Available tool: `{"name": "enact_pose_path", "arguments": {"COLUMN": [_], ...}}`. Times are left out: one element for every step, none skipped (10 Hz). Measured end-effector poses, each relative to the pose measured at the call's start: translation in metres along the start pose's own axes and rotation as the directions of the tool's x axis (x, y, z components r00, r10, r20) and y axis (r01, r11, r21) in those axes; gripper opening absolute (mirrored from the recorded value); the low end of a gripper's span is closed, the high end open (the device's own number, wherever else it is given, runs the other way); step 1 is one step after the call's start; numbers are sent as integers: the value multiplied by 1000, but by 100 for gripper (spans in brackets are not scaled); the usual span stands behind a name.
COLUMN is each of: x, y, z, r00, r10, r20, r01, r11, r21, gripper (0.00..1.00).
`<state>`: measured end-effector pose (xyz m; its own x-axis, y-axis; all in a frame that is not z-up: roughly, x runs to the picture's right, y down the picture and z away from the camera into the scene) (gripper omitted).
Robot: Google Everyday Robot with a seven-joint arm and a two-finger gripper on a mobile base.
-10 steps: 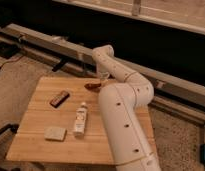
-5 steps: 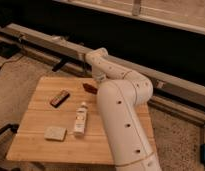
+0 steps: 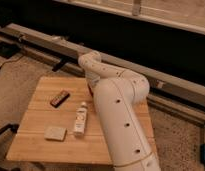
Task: Drag the pepper across the table
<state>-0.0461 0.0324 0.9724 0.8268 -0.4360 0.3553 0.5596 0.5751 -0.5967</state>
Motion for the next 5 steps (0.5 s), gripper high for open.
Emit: {"name": "enact_pose_path", "arguments": {"x": [-10,-15,-18,-24,-30], "y": [-1,-3,-4,-5,-7], "z": [-2,-2,-3,-3,-5], "r00": [1000,999,998,997,995], "r10": [-24,-41,-59,-75,-92], "r20": [8,11,19,31,47], "r01": [24,41,59,74,90], "r11": [1000,999,998,997,995], "r21": [3,8,13,22,41], "gripper": [0,0,0,0,0]}}
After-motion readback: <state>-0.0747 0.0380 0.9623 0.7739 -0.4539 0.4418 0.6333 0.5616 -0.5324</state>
